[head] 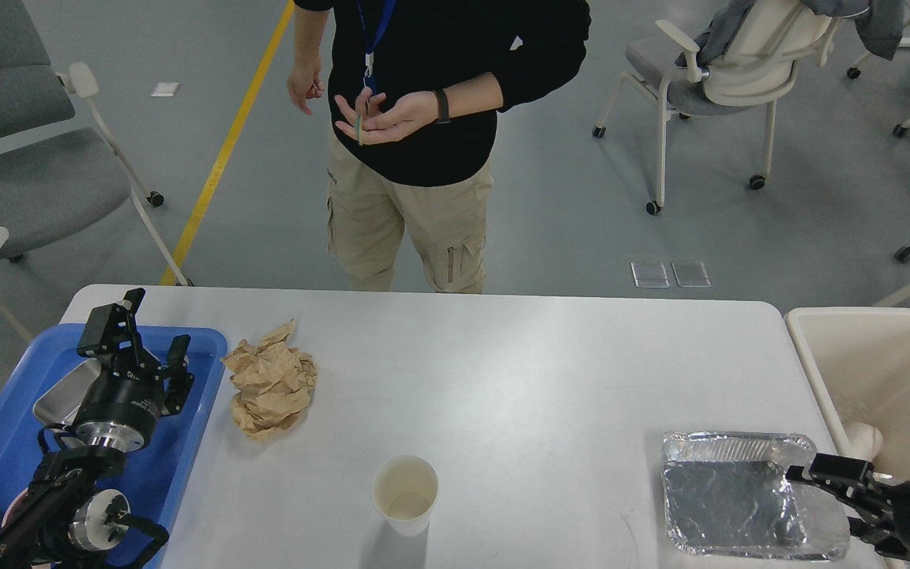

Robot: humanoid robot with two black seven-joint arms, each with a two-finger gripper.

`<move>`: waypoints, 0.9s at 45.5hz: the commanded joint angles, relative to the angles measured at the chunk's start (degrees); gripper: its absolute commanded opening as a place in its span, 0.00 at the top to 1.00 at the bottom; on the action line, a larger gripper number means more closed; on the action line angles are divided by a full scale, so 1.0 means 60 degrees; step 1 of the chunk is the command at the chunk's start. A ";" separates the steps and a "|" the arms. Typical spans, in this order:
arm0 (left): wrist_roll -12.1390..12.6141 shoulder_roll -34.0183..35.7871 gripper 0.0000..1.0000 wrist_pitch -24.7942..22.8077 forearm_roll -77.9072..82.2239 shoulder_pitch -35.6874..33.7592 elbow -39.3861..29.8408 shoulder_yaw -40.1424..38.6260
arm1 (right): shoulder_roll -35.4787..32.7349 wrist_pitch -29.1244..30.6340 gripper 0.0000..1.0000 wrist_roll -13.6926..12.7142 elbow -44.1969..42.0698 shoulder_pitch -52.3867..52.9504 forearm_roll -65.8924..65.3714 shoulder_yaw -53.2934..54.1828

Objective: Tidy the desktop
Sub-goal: 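Lower the right gripper to the edge of the foil tray, then grasp the foil tray edge with the right gripper and tilt it up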

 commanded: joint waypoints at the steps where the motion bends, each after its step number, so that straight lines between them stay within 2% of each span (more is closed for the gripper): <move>1: 0.0015 0.0036 0.03 0.0000 -0.0026 -0.0053 0.0002 -0.0035 | 0.0030 0.0010 0.00 -0.0001 -0.0040 -0.0003 -0.0015 -0.0015; 17: 0.0000 0.0197 0.03 0.0000 -0.0056 -0.0024 0.0002 -0.0035 | 0.0558 -0.0063 0.00 0.0013 -0.0084 0.0085 -0.0030 -0.0527; 22: 0.0000 0.0212 0.03 0.0000 -0.0070 0.0006 0.0002 -0.0035 | 0.0660 -0.0078 0.04 0.0028 -0.0084 0.0085 -0.0030 -0.0542; 26: 0.0000 0.0212 0.03 0.0000 -0.0056 0.0035 0.0002 -0.0035 | 0.0675 -0.0224 0.15 0.0072 -0.0055 0.0070 -0.0044 -0.0586; 28: 0.0000 0.0212 0.03 0.0000 -0.0070 0.0035 0.0002 -0.0050 | 0.0675 -0.0268 0.25 0.0174 -0.0040 0.0070 -0.0059 -0.0717; 31: 0.0000 0.0212 0.03 0.0000 -0.0085 0.0006 0.0002 -0.0050 | 0.0660 -0.0283 0.47 0.0408 -0.0040 0.0085 -0.0074 -0.1039; 41: 0.0000 0.0226 0.03 -0.0043 -0.0085 -0.0009 0.0060 -0.0050 | 0.0602 -0.0575 0.86 0.1082 -0.0069 0.0495 -0.0088 -0.1801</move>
